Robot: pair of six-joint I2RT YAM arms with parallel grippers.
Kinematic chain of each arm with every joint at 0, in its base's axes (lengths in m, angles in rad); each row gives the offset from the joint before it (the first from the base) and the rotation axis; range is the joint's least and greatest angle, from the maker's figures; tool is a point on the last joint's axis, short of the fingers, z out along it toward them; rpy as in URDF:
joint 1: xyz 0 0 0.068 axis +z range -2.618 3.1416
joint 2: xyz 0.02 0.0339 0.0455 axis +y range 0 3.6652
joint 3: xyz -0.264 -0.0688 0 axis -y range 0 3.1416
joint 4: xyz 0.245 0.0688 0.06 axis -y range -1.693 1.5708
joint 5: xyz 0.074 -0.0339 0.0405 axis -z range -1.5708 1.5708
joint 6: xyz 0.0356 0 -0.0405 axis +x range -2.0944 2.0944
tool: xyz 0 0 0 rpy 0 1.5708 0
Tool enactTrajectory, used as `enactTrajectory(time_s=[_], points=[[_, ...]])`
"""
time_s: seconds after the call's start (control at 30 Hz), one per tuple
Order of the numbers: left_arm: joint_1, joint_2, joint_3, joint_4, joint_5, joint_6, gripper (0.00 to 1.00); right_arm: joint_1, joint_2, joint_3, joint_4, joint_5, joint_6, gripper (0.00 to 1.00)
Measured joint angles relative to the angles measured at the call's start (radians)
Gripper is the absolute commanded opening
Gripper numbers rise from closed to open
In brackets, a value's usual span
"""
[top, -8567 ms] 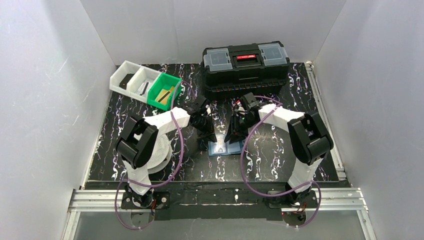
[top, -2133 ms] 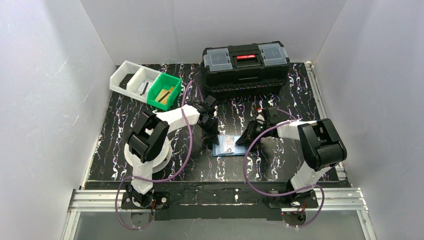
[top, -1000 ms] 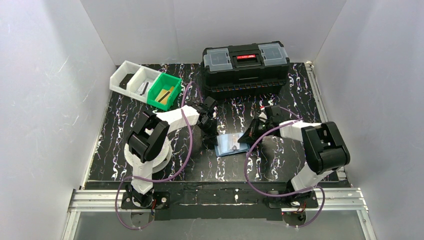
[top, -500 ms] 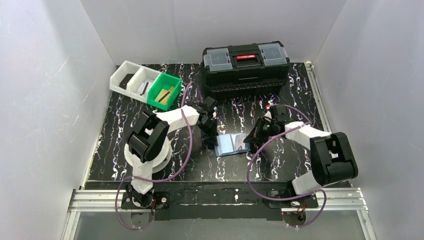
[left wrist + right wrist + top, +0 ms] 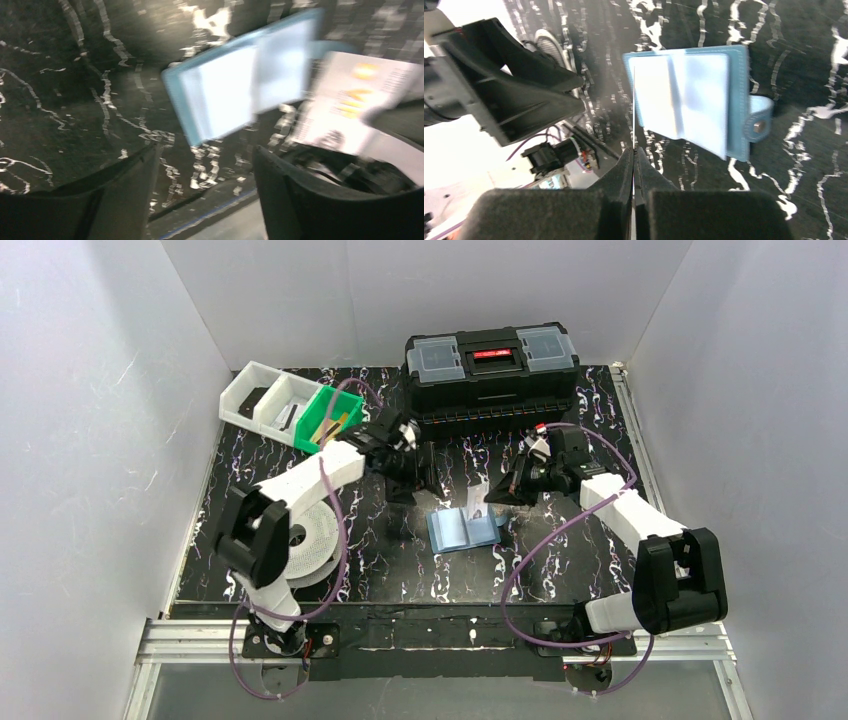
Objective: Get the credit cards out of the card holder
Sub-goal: Remove the credit card from the card holder, then place the credit card in the storage box.
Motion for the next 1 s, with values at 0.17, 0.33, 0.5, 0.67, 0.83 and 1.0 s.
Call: enactTrajectory(time_s=[0.17,0.33,0.5,0.67,0.83,1.0], points=[[0.089,-0.178,-0.064,0.198,0.201,-0.097,0.76,0.000,-0.002,0.056,0.029,-0.104,0.077,0.01],[0.128,-0.207,-0.100,0.385,0.365,-0.208,0.75,0.000,-0.002,0.080,0.126,-0.204,0.196,0.01],[0.131,-0.203,-0.131,0.479,0.453,-0.280,0.70,0.000,-0.002,0.084,0.241,-0.277,0.312,0.01],[0.135,-0.201,-0.159,0.578,0.515,-0.346,0.62,0.008,-0.001,0.087,0.312,-0.312,0.384,0.01],[0.137,-0.184,-0.169,0.660,0.562,-0.404,0.54,0.029,0.003,0.088,0.380,-0.332,0.441,0.01],[0.137,-0.166,-0.183,0.716,0.593,-0.460,0.25,0.055,0.019,0.089,0.421,-0.338,0.473,0.01]])
